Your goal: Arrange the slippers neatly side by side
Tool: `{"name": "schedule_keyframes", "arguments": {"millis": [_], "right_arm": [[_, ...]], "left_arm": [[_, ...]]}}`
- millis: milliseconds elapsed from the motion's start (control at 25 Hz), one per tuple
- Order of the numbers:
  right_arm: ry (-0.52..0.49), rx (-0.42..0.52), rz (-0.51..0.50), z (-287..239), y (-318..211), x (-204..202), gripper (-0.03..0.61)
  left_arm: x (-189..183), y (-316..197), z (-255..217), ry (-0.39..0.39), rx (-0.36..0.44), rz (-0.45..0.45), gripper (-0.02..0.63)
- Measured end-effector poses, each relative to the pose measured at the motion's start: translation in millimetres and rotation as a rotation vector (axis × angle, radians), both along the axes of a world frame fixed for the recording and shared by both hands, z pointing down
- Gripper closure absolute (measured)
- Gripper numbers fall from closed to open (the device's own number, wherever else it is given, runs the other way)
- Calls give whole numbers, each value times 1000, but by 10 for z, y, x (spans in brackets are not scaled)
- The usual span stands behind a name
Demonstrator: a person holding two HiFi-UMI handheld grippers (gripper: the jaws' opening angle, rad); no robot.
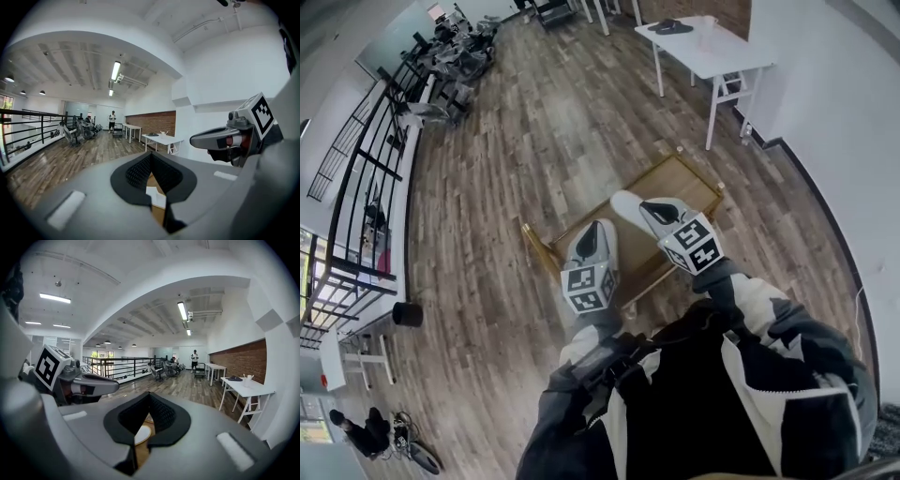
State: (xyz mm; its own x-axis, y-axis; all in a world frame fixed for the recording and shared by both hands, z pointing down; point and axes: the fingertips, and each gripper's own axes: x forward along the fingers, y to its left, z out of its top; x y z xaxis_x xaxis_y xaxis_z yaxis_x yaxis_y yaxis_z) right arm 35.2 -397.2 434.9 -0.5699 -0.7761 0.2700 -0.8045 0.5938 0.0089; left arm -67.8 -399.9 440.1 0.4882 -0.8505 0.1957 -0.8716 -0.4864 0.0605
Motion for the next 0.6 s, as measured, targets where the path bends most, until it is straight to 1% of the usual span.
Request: {"name": "schedule_keyframes", "arguments": {"millis": [120,320,520,600], "right_arm": [[-3,1,-47,20,-213,-6,574],[-6,2,-165,31,-644,-55,574],[-3,8,-284,6,-994,-20,574],[2,0,-331,57,-1063,11,574]], "left_arm": [[-16,-171,11,-11,5,-49,604],[-30,-558,-51,-13,16,-159,603],[50,-838,-174,-11,28,-268,603],[97,-892,-146,-10,26,-310,604]]}}
